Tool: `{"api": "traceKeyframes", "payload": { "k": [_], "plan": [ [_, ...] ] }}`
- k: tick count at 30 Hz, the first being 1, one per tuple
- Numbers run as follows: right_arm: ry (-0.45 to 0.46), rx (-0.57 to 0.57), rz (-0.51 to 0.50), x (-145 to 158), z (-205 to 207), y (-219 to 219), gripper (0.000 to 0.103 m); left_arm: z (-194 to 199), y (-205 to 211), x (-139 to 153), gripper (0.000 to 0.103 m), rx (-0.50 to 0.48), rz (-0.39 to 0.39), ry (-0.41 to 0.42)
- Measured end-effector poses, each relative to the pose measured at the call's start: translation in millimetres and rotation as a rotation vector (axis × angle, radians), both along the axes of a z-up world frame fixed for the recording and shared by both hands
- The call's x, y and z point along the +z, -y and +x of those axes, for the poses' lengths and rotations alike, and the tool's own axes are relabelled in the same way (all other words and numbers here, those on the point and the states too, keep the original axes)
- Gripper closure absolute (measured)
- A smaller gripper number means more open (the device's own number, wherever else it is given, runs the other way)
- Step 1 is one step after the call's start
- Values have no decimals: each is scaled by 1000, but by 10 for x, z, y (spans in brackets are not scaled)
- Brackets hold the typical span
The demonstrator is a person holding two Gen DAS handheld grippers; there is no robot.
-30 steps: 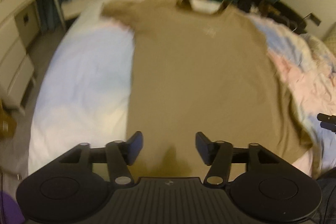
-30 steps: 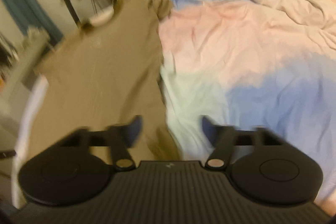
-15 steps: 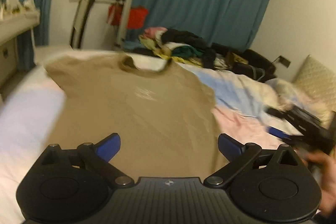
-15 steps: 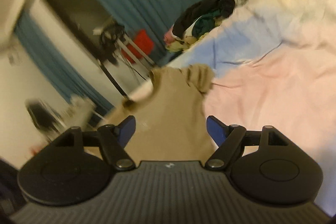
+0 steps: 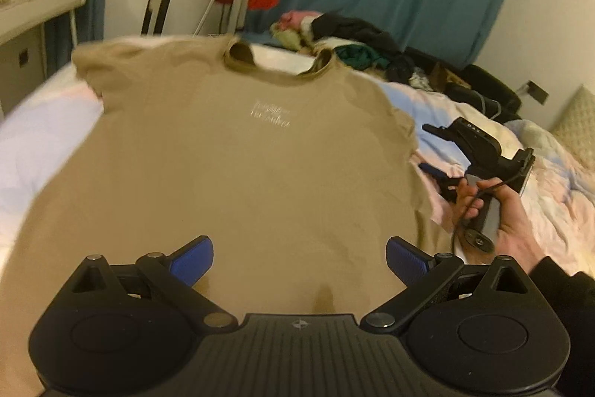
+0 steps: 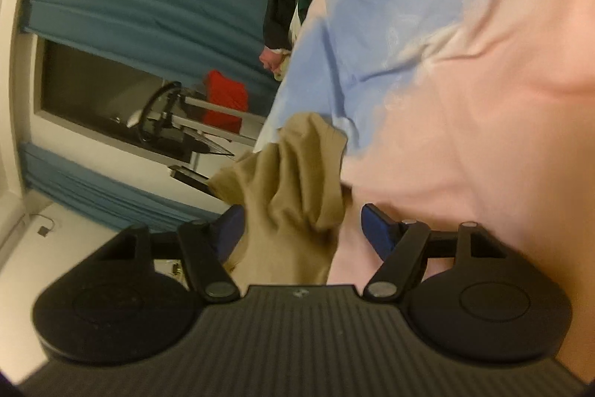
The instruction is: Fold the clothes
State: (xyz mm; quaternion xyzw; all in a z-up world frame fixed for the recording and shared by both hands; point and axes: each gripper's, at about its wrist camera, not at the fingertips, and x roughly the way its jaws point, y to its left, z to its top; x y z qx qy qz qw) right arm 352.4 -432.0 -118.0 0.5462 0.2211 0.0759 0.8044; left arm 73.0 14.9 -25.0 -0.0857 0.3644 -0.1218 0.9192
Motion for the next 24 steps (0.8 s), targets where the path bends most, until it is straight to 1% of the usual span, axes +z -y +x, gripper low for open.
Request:
{"api": "traceKeyframes", "payload": {
  "k": [1,4,6,7,8,10,12,14,15,16,18,22,24],
  "plan": [
    [5,3,-23,-15,111,-7,37,66,-19,-54,3,5,-8,-14],
    [14,16,-82,-48,376,9,53,260,-9,-235,3,7,15,-39],
    [12,43,-105,-48,499,31,86,366,9,-337,3,4,30,-69],
    [17,61,-114,-24,547,37,96,418,12,-382,3,1,31,-87],
    [29,70,-145,53,567,43,97,458,6,-399,3,0,25,-99],
    [56,65,-247,272,572,56,97,527,1,-423,3,-3,11,-112],
    [73,27,-359,501,535,91,98,532,-13,-406,3,3,12,-97],
    [90,-26,-439,672,476,161,98,536,-28,-389,3,8,14,-82],
    [94,-54,-474,724,439,194,98,530,-41,-380,3,11,8,-80],
    [95,-76,-488,736,411,226,98,523,-54,-372,3,13,2,-78],
    [93,-110,-479,718,350,273,97,495,-73,-348,3,18,-5,-78],
    [88,-146,-391,650,191,287,95,397,-90,-279,3,21,-7,-61],
    [85,-164,-346,616,112,294,90,369,-97,-264,3,22,-4,-57]
  ]
}}
